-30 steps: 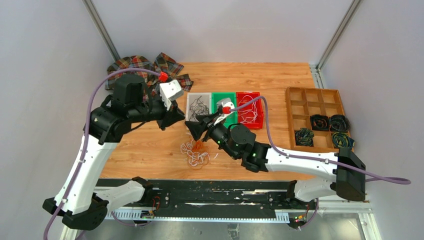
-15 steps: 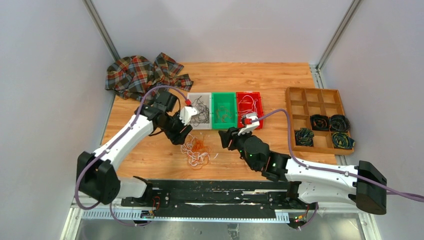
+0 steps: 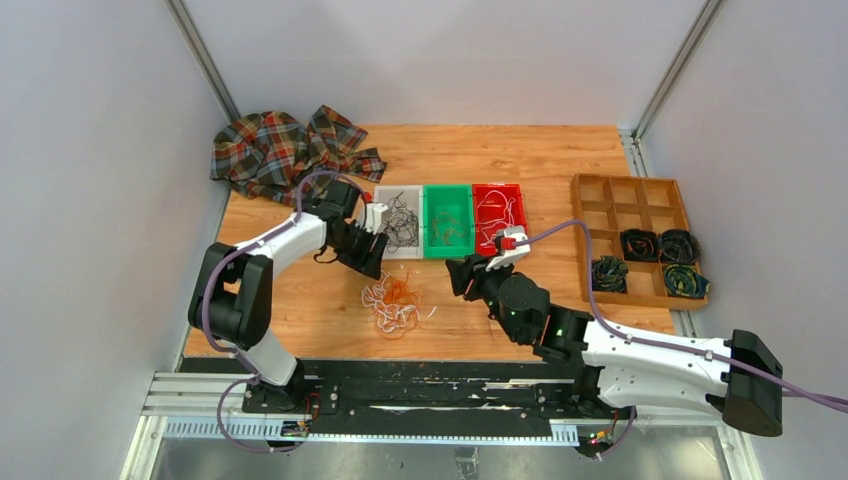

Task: Untangle the cables

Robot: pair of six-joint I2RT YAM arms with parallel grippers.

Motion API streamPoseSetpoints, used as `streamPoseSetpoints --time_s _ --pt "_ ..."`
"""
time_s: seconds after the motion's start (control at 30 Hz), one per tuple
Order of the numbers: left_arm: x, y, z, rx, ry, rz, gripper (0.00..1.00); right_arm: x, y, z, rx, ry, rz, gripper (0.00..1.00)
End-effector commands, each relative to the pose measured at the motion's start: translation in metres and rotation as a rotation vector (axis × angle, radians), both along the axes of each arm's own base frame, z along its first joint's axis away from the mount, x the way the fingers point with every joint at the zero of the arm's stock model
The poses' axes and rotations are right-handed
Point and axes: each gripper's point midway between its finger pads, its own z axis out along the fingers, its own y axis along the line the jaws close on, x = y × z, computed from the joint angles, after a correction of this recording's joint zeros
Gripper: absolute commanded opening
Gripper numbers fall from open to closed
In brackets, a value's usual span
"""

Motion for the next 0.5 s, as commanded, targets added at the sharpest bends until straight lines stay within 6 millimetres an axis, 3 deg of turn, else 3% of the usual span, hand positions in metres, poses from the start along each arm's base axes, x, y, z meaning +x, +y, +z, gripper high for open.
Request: streamPoseSetpoints --time_s 0.0,0.3,0.47 --pt "0.01 -0.015 0.003 -0.128 0.016 0.082 0.58 0.006 -0.009 -0.004 -0.009 -0.003 -0.042 0.44" --pt "0.016 -0.027 -0.003 -0.198 0.042 0.092 0.47 0.006 -0.002 -0.008 -0.023 0.002 -0.027 0.42" --pt "0.018 -0.024 -0.004 -0.183 0.045 0.097 0.31 0.007 -0.003 -0.008 -0.034 -0.003 -0.029 0.42"
